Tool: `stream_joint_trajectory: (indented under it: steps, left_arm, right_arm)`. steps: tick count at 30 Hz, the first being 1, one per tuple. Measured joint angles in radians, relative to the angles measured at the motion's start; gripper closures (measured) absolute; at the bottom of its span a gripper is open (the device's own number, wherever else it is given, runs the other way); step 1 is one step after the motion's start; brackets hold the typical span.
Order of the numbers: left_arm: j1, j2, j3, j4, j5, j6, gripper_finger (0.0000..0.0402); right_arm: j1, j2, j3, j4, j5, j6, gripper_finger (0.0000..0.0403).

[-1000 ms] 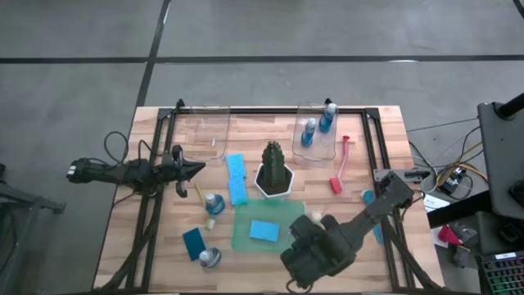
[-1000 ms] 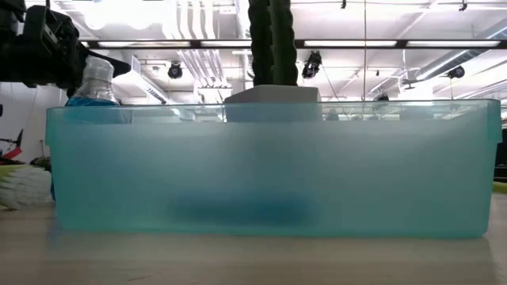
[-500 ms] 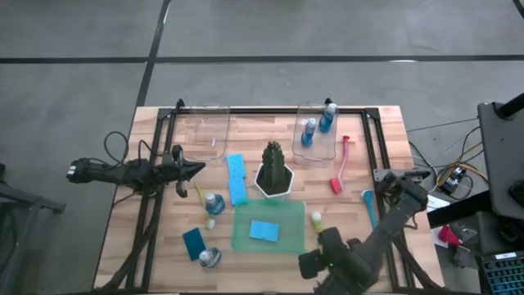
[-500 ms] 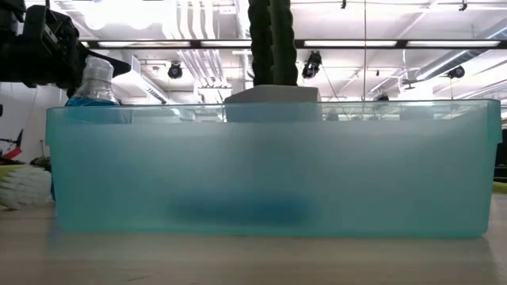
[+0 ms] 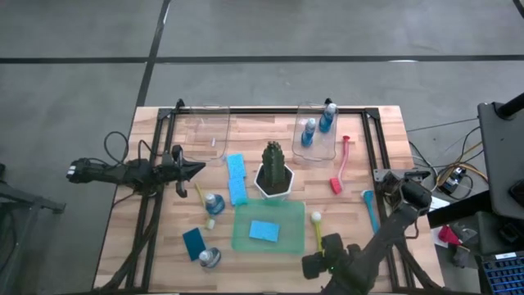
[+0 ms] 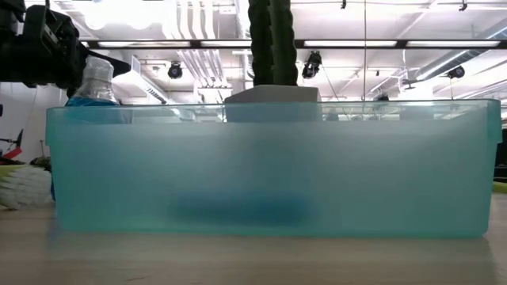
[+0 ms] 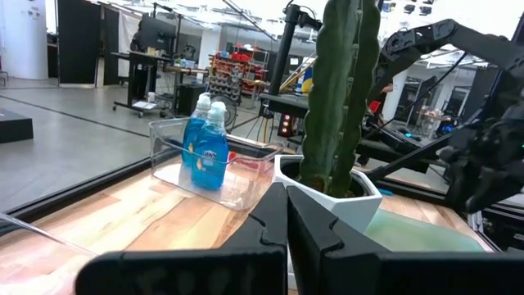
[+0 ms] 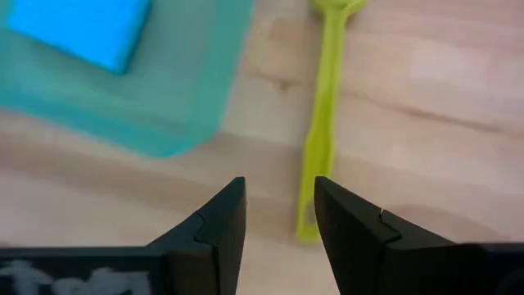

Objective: Pick & Place Kitchen Sink Supplies
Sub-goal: Put the right green dish brush into the left transparent bin

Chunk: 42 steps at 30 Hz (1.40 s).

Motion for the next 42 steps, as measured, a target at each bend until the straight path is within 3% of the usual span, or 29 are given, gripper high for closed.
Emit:
stream_joint_trajectory:
  steps: [5,13,22,27,34,42]
  left_arm:
    - [0.0,0.0,0.0,0.0,0.0,0.0,0.0401]
    - [0.0,0.0,0.0,0.0,0.0,0.0,0.0401]
    - [0.0,0.001,0.0,0.0,0.0,0.0,0.0401]
    - [0.0,0.001,0.0,0.0,0.0,0.0,0.0401]
    - [0.0,0.001,0.0,0.0,0.0,0.0,0.0401]
    - [0.0,0.001,0.0,0.0,0.0,0.0,0.0401]
  right_arm:
    - [-0.004,0.0,-0.1,0.072,0.001,-0.001,0.0269]
    - [-0.005,-0.001,-0.254,0.385,0.002,-0.02,0.0258]
    - [-0.025,-0.004,-0.329,0.413,-0.012,-0.02,0.0258]
    - [-0.041,-0.006,-0.336,0.416,-0.055,-0.046,0.0289]
    - [-0.041,-0.007,-0.323,0.402,-0.065,-0.058,0.0385]
    - [-0.042,-0.073,-0.299,0.392,-0.052,-0.09,0.0395]
